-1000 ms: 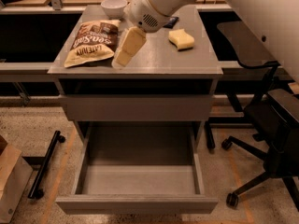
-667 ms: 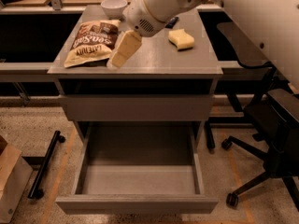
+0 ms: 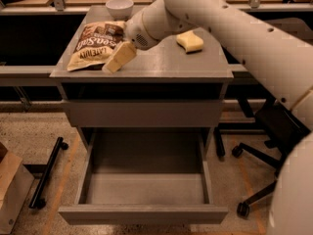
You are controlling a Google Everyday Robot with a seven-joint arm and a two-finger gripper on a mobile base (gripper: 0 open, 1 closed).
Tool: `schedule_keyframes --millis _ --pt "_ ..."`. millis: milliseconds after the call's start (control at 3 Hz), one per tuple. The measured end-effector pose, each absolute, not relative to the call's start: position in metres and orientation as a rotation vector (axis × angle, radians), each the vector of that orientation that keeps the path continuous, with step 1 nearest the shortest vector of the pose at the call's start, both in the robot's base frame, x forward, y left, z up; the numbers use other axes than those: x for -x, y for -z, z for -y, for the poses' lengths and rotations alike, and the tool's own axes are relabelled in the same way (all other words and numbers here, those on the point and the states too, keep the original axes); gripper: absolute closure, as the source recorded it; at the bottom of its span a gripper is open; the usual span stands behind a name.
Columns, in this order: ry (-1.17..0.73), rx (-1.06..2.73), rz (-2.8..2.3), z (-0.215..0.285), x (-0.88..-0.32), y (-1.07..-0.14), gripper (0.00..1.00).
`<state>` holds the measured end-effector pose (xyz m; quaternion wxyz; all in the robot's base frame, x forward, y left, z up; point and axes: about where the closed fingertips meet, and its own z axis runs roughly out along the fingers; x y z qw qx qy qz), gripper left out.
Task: Place brown chip bag into middle drawer
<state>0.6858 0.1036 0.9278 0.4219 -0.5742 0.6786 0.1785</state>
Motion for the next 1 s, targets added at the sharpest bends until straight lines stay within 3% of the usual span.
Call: schedule_keyframes --millis 1000 --pt "-0.545 1.223 -1.719 -0.137 -0.778 -0.887 0.00"
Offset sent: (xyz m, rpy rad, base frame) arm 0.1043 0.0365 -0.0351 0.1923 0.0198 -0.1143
